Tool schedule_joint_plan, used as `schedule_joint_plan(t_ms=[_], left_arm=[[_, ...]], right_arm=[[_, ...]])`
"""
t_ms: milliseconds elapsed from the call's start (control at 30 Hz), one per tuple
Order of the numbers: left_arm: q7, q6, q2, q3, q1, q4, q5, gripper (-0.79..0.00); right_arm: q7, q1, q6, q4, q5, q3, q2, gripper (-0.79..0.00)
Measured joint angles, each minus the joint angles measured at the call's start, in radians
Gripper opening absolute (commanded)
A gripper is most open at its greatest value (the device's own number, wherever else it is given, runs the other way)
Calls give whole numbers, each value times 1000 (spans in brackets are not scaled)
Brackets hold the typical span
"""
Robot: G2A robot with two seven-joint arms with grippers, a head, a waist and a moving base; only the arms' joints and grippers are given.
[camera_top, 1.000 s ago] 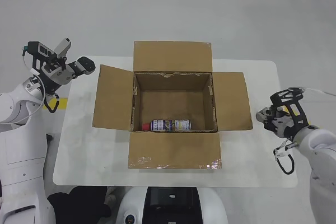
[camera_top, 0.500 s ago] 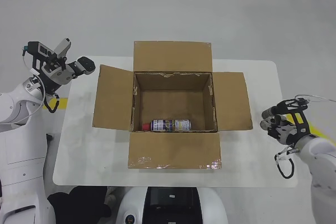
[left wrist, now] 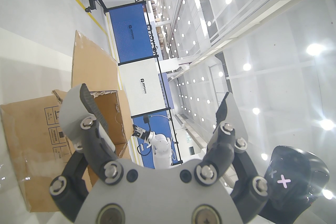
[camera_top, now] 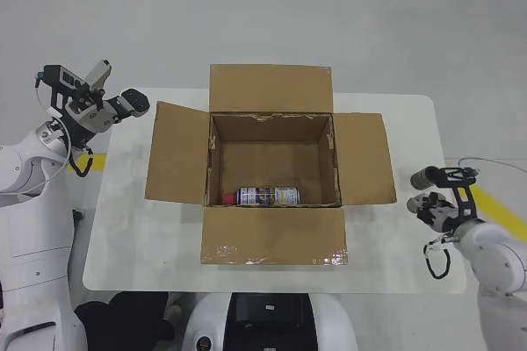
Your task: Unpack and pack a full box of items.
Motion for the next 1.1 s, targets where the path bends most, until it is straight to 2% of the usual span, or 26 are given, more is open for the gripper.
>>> schedule_joint_plan(t_ms=[467, 1100], left_arm=[[0, 0, 0, 0, 0, 0, 0, 0], [0, 0, 0, 0, 0, 0, 0, 0]], right_arm=[[-142, 20, 51, 125, 30, -12, -2, -785], [-209, 61, 106, 215, -28, -62, -2, -785]])
